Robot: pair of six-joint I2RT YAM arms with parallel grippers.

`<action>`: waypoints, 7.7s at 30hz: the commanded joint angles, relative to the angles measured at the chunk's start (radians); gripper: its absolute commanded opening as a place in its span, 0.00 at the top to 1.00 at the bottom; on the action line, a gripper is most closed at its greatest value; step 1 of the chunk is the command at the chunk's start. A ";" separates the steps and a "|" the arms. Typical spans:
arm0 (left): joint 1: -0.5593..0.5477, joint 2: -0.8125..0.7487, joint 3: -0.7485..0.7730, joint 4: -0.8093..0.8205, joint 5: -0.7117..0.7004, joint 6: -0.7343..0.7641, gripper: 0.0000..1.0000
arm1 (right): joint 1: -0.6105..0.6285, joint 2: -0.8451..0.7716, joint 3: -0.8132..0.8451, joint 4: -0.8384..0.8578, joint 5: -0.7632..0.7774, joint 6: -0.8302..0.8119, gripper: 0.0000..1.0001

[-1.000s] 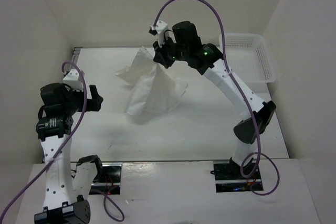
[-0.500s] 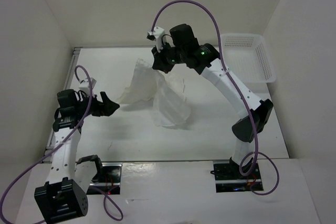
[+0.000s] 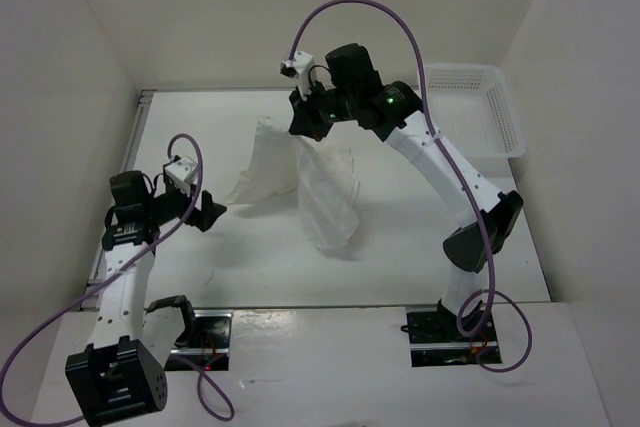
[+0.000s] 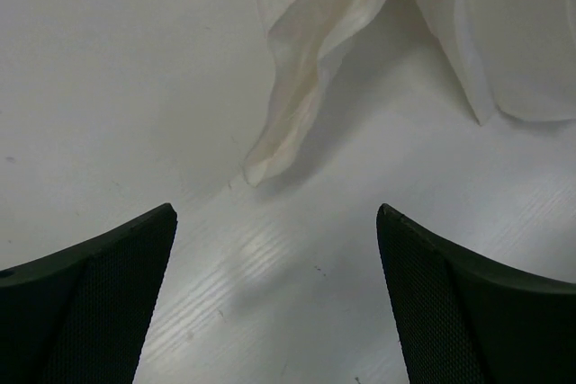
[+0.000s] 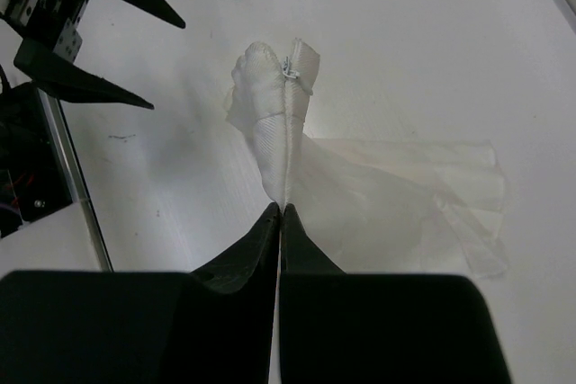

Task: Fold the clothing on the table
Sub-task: Flatten the skirt out

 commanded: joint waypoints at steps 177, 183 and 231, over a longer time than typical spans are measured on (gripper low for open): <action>-0.272 0.162 0.611 -0.638 -0.778 -0.152 0.01 | -0.659 -0.705 -0.868 0.156 0.572 0.328 0.01; -0.272 0.142 0.578 -0.649 -0.769 -0.161 0.01 | -0.763 -0.829 -0.923 0.125 0.496 0.316 0.03; -0.233 0.036 0.564 -0.606 -0.740 -0.191 0.01 | -0.863 -1.122 -0.686 0.301 0.729 0.192 0.01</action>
